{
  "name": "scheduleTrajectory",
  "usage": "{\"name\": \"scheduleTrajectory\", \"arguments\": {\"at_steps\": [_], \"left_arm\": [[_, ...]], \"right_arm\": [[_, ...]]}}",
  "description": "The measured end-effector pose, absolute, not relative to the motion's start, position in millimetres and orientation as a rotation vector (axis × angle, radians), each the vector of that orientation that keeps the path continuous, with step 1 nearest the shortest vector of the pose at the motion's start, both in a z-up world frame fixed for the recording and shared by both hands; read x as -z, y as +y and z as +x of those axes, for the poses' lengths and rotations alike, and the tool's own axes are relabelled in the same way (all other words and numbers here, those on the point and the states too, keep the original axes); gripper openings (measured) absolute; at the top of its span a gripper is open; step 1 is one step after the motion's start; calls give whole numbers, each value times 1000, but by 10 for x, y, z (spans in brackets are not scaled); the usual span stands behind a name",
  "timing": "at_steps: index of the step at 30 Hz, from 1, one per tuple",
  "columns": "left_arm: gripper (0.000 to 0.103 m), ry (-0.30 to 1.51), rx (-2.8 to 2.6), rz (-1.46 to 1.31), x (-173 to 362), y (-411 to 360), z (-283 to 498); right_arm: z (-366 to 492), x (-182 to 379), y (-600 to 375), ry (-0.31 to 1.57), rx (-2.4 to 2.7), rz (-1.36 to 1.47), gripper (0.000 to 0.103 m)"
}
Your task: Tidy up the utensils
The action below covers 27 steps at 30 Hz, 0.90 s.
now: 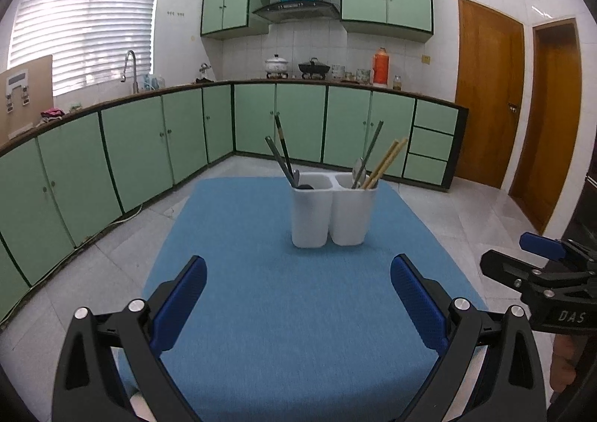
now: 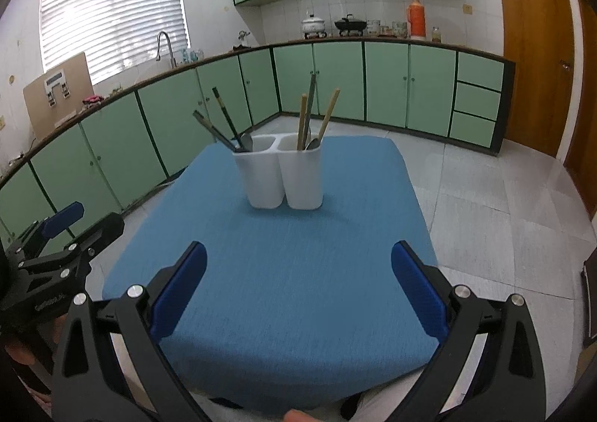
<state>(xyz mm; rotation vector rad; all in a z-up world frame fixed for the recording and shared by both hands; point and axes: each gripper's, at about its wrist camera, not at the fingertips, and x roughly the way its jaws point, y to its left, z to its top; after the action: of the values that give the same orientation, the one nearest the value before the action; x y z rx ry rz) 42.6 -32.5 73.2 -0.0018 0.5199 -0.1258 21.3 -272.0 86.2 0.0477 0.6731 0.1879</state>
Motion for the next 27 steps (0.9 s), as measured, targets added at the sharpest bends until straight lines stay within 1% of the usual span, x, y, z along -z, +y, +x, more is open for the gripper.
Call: {"name": "scheduleTrajectory", "arguments": {"at_steps": [11, 27], "left_arm": [[97, 591, 117, -14, -642, -308, 390], [97, 605, 117, -24, -603, -272, 389]], "right_arm": [[221, -838, -2623, 743, -201, 34, 96], [293, -760, -2597, 779, -210, 25, 96]]}}
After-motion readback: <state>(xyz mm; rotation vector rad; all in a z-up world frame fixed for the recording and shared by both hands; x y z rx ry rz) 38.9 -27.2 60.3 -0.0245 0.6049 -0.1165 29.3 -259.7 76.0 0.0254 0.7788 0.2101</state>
